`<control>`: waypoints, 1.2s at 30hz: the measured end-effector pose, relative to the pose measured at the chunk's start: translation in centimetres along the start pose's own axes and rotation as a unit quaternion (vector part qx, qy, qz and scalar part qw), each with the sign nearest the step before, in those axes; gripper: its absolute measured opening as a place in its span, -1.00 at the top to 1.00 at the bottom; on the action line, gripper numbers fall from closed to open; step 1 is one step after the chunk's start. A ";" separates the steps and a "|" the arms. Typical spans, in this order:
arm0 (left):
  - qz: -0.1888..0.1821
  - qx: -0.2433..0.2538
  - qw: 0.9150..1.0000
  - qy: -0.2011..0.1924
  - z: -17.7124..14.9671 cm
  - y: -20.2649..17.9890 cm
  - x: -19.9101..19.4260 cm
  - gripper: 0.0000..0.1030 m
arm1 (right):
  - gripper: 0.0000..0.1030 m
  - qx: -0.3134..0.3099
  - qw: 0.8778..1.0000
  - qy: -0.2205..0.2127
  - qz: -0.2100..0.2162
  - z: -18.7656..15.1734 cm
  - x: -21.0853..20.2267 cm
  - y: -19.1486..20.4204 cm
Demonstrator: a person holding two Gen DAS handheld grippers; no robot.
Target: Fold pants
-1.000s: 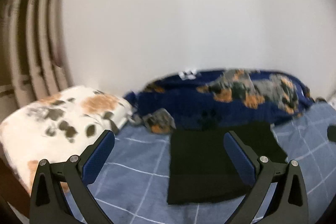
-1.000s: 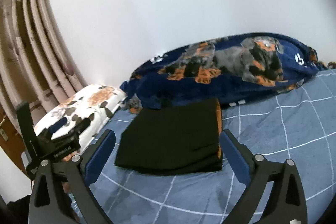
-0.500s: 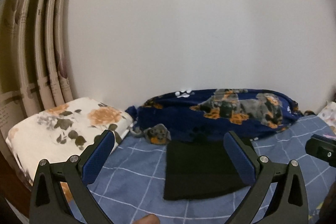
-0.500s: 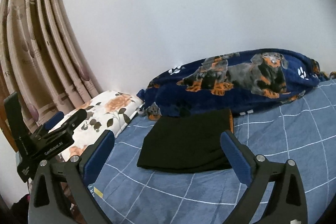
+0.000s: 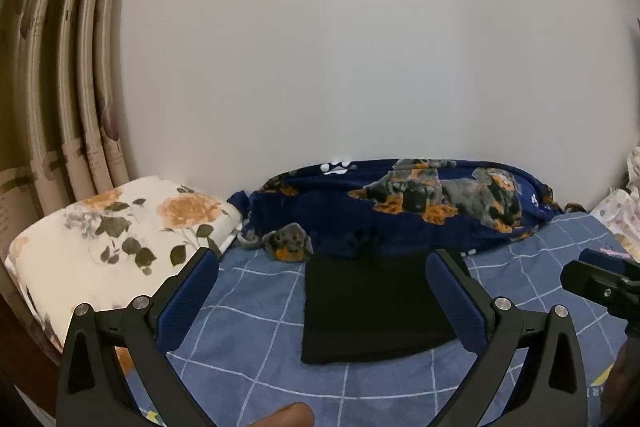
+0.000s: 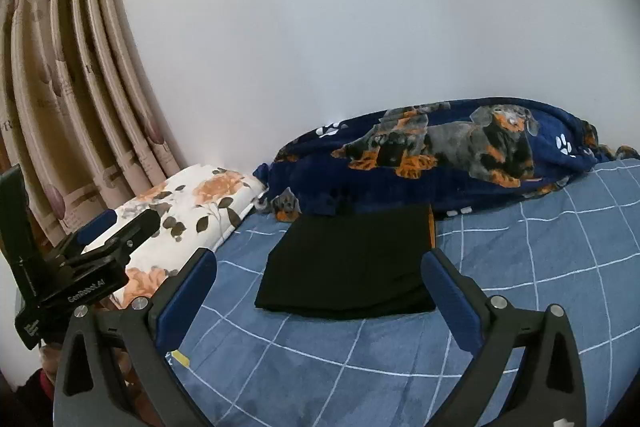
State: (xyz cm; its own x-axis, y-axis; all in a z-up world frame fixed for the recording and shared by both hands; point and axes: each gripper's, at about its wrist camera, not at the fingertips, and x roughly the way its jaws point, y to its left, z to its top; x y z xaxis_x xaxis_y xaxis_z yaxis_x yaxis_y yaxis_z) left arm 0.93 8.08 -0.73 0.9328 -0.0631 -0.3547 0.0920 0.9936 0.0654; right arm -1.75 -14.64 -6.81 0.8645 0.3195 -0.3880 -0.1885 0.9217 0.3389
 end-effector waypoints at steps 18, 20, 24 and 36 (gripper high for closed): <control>-0.004 -0.007 1.000 0.028 -1.0 0.4 1.6 -1.00 | -0.99 0.013 1.000 0.028 -0.001 -0.6 1.7 -0.8; -0.004 -0.009 0.999 0.032 -1.0 0.4 1.8 -1.00 | -0.99 0.015 0.999 0.030 -0.001 -0.7 1.8 -1.0; -0.004 -0.011 0.999 0.039 -1.2 0.5 2.2 -1.00 | -0.99 0.017 0.999 0.034 -0.002 -0.8 2.0 -1.1; -0.007 -0.015 0.998 0.053 -1.5 0.9 2.9 -1.00 | -0.99 0.014 0.999 0.042 -0.004 -1.1 2.7 -1.1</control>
State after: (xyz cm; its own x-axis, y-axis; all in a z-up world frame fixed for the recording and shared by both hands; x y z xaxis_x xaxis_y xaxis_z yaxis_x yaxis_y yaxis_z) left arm 3.21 8.93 -3.12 0.8897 -0.0677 -0.4514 0.0925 0.9952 0.0330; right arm 0.24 -14.55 -9.16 0.8233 0.3306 -0.4615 -0.1672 0.9180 0.3595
